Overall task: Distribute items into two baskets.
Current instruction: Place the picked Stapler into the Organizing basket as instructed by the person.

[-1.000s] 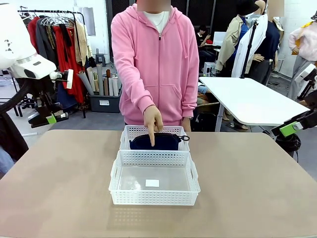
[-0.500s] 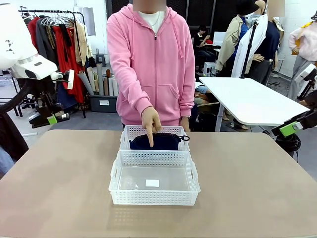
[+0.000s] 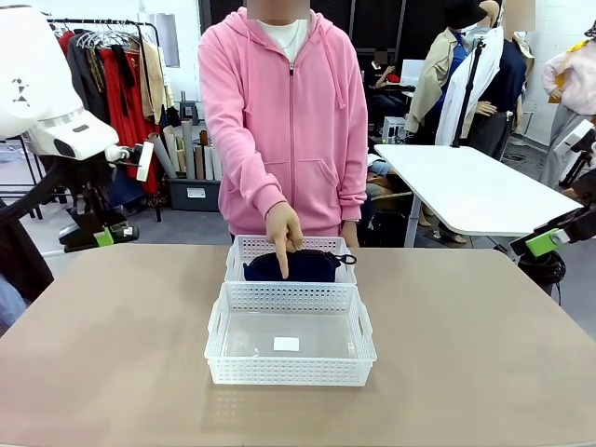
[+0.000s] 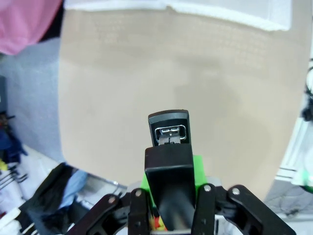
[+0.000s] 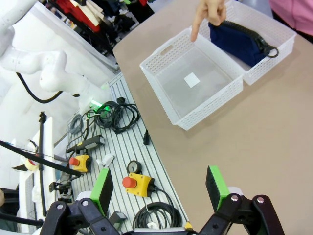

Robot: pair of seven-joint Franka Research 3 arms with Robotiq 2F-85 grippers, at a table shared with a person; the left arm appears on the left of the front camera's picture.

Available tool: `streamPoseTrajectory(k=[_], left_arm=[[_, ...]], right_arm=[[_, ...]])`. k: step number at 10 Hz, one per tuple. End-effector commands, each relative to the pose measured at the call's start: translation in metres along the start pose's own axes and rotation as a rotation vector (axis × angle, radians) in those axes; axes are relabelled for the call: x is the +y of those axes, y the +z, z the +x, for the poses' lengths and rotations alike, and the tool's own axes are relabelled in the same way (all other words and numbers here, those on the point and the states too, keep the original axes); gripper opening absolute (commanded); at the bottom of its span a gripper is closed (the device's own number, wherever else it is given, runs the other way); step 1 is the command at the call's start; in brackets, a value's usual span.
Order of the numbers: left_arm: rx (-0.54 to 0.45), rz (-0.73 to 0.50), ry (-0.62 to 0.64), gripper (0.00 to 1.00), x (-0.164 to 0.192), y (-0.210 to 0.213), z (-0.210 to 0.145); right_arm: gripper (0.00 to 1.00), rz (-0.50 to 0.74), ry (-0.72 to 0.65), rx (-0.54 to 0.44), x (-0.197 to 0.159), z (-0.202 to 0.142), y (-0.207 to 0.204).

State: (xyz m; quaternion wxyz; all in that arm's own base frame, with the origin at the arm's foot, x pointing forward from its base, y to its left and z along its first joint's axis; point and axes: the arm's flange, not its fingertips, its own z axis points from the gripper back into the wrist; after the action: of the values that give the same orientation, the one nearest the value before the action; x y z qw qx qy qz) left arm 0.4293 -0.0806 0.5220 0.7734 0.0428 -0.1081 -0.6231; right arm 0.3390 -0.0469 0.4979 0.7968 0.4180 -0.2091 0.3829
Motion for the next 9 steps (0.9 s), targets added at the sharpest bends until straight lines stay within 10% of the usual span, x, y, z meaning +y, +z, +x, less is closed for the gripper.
streamPoseTrajectory(k=[1,9], left_arm=[[0.016,0.022,-0.023,0.00,-0.027,0.003,0.014],[-0.033,-0.090,-0.177,0.00,-0.102,-0.005,0.107]], right_arm=[[1.00,0.000,-0.001,0.005,0.001,0.000,0.000],[1.00,0.000,-0.001,0.005,0.001,0.000,0.000]])
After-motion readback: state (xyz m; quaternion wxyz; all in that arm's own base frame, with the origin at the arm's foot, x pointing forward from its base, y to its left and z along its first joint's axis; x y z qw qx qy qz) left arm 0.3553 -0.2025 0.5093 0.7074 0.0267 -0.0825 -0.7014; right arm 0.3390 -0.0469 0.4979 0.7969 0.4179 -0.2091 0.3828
